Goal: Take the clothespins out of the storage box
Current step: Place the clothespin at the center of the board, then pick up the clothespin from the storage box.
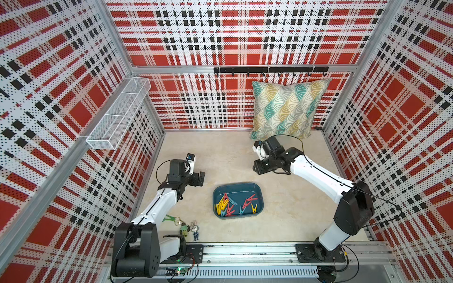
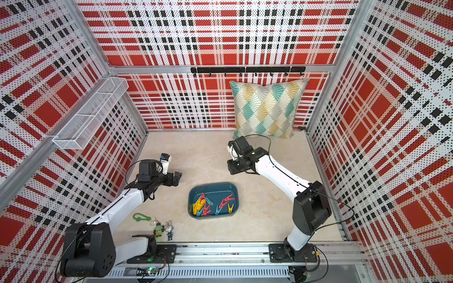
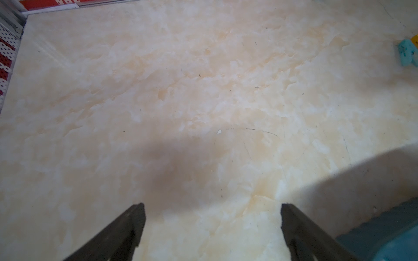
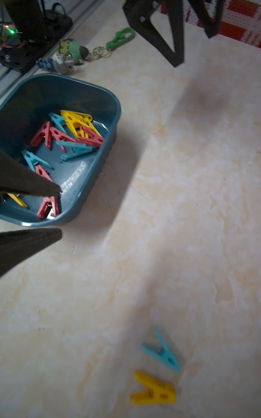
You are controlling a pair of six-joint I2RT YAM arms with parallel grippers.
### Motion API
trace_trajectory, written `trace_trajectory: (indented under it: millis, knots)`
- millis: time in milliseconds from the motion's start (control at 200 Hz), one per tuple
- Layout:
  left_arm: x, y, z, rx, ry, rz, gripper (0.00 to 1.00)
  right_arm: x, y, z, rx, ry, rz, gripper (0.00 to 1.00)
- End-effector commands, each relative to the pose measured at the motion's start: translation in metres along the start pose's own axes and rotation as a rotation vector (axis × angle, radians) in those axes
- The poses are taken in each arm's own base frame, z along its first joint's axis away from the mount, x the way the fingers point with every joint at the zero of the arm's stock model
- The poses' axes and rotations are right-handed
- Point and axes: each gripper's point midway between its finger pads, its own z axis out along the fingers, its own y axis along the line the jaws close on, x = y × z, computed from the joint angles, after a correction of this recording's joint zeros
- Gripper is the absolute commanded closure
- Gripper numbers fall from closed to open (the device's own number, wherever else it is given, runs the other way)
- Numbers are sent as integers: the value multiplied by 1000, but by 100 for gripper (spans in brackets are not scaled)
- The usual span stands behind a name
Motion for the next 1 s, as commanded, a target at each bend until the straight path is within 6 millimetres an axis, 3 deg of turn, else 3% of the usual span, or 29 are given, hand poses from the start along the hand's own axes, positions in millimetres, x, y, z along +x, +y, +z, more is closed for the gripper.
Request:
trace_trajectory:
  millis: [0, 150, 386, 666, 997]
  knots:
    - [-5, 2, -2, 1, -13, 2, 1, 23, 29, 16, -53, 71, -93, 69]
    - [-5, 1, -3, 7, -15, 3, 1, 45, 63, 38, -114, 130, -140, 70]
    - [-6, 1, -3, 9, -17, 2, 1, 67, 97, 72, -242, 209, -80, 71]
    - [-5, 0, -3, 11, -15, 1, 1, 86, 109, 90, -328, 282, 30, 70]
    - [-5, 0, -3, 13, -14, -1, 1, 107, 108, 105, -355, 343, 94, 69]
